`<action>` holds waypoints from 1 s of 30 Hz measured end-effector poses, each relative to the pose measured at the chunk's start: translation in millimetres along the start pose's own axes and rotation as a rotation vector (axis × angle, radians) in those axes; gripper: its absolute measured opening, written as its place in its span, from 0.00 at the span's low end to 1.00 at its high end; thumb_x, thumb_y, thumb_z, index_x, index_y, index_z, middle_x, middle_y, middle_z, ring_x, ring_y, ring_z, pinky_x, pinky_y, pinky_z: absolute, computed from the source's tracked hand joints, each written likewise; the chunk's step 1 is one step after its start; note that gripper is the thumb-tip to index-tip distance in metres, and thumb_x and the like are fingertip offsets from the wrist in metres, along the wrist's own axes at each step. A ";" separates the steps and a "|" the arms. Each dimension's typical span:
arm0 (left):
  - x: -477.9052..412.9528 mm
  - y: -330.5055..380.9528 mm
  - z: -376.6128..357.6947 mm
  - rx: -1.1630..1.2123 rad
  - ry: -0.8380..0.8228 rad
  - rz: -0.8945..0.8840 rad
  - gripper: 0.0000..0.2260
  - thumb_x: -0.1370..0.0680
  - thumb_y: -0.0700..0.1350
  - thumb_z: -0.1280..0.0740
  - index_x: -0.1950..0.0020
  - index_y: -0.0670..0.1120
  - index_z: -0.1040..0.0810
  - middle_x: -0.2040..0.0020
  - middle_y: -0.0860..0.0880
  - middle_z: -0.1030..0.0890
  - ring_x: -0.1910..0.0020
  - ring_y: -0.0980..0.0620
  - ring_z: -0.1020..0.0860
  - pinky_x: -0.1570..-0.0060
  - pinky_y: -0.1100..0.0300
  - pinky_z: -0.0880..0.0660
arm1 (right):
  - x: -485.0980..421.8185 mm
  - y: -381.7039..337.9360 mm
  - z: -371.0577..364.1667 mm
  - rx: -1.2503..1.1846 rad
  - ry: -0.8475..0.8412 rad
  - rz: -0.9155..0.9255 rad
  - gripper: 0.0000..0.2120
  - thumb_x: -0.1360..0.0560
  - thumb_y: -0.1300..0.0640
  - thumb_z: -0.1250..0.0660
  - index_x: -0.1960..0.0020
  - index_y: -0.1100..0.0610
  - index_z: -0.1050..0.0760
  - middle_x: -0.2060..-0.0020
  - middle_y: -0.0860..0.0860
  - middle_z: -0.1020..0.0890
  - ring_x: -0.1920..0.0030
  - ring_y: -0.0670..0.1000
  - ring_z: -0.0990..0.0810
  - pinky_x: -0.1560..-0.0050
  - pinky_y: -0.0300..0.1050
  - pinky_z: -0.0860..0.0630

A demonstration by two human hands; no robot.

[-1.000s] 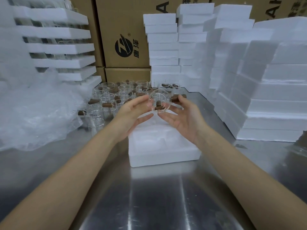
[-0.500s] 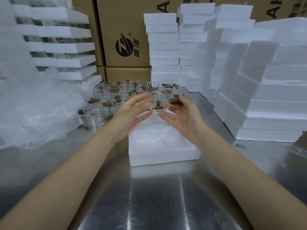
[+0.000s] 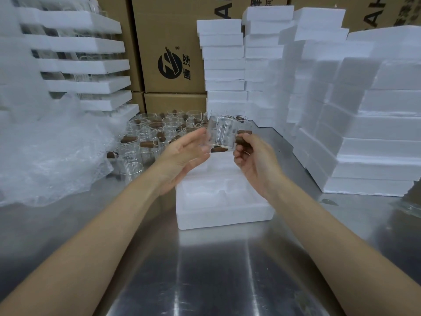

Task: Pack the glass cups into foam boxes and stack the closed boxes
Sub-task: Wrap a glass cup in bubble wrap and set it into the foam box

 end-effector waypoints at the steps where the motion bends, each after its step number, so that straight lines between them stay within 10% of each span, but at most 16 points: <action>1: 0.1 -0.1 0.0 0.004 0.009 0.003 0.29 0.31 0.43 0.25 0.32 0.45 0.28 0.35 0.48 0.22 0.37 0.50 0.23 0.42 0.58 0.23 | 0.1 -0.4 -0.2 -0.008 0.000 0.004 0.04 0.21 0.62 0.38 0.53 0.62 0.26 0.72 0.51 0.25 0.72 0.48 0.26 0.71 0.37 0.29; 11: 1.0 2.9 -1.8 -0.090 0.077 0.019 0.36 0.33 0.55 0.27 0.30 0.42 0.30 0.39 0.46 0.19 0.39 0.49 0.21 0.42 0.56 0.22 | 3.0 -0.5 -6.4 0.212 -0.045 0.111 0.10 0.19 0.68 0.43 0.48 0.58 0.26 0.59 0.53 0.22 0.62 0.48 0.24 0.63 0.38 0.28; 30: 1.0 1.2 -3.4 -0.043 0.102 0.066 0.28 0.26 0.46 0.30 0.29 0.38 0.32 0.41 0.44 0.18 0.40 0.46 0.21 0.49 0.61 0.22 | 3.5 -0.6 -7.7 0.243 -0.036 0.093 0.11 0.19 0.68 0.44 0.52 0.56 0.27 0.59 0.51 0.25 0.62 0.48 0.25 0.62 0.38 0.26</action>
Point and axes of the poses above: each hand's wrist, its own x-axis away from the middle knuckle, its own z-axis out of the back of the hand, y = z × x, the point moved 6 cm from there along -x, towards the middle knuckle
